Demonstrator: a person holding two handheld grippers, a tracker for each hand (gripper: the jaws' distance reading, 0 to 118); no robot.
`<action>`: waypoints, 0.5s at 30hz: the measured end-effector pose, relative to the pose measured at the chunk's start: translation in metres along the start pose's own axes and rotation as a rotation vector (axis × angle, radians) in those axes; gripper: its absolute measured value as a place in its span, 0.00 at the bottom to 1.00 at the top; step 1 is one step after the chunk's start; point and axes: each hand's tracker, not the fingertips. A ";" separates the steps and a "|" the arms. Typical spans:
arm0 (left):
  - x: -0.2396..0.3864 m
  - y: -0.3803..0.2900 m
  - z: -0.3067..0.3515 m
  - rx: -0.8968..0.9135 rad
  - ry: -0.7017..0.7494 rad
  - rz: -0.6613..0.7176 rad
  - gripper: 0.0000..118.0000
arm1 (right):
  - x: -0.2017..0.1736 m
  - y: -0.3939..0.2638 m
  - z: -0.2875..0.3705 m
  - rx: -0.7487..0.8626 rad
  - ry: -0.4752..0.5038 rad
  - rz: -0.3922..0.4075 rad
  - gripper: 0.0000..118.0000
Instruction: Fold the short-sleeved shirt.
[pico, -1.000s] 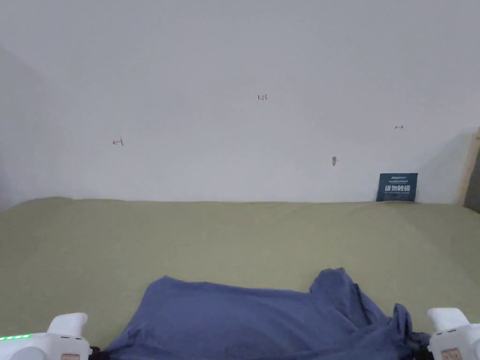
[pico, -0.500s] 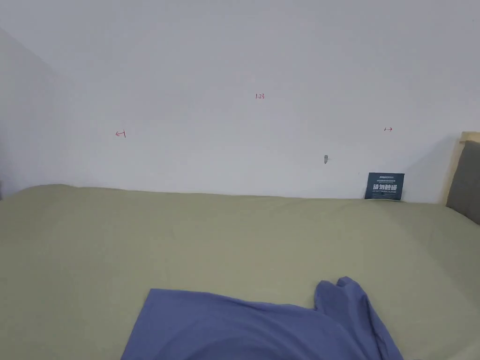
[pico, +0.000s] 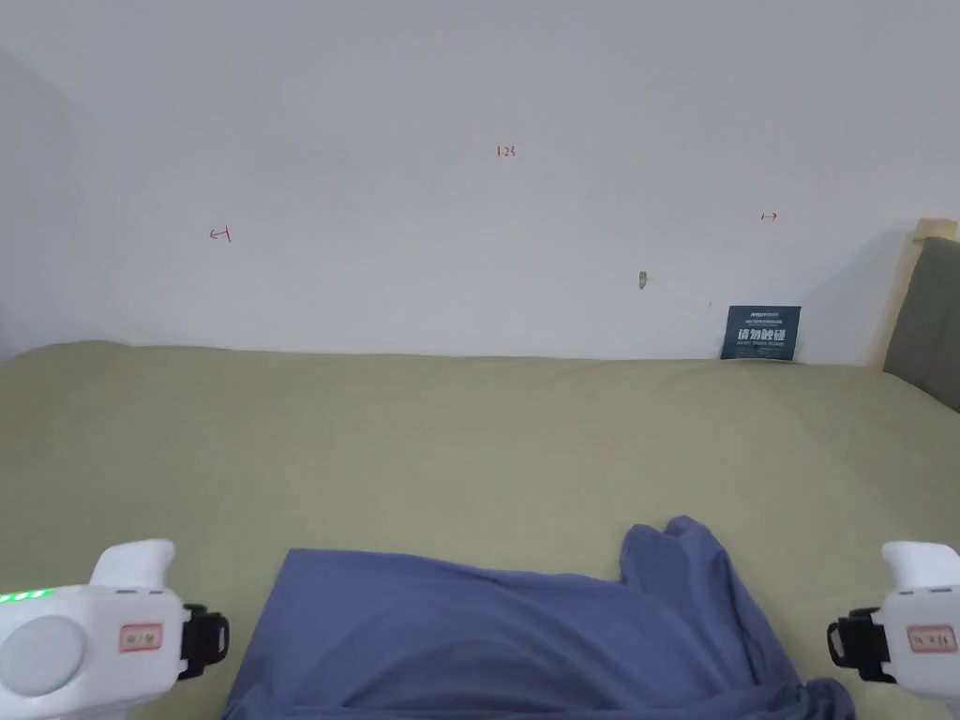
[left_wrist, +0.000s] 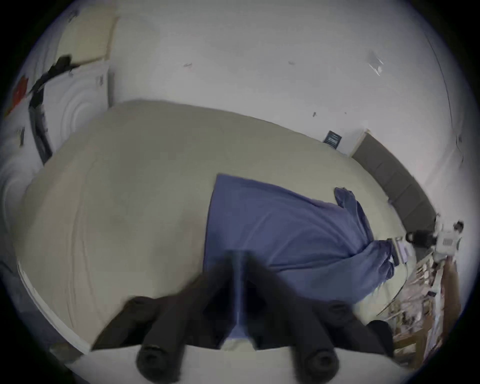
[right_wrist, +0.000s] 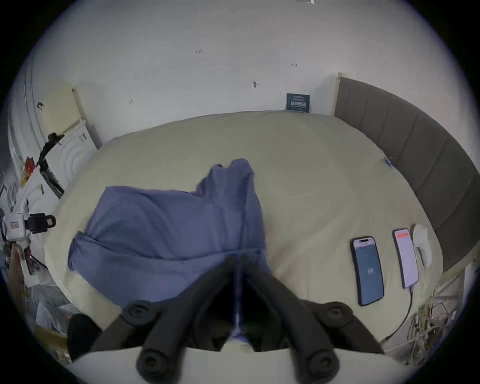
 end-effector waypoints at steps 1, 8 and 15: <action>0.007 0.004 -0.005 0.006 0.024 -0.025 0.00 | -0.004 0.005 -0.003 0.003 -0.018 -0.002 0.00; 0.008 0.041 -0.082 -0.096 -0.014 -0.035 0.05 | -0.010 0.015 -0.028 -0.008 0.008 -0.016 0.00; -0.007 0.077 -0.186 -0.192 0.045 -0.039 0.90 | 0.003 0.022 -0.037 -0.012 -0.002 0.001 0.00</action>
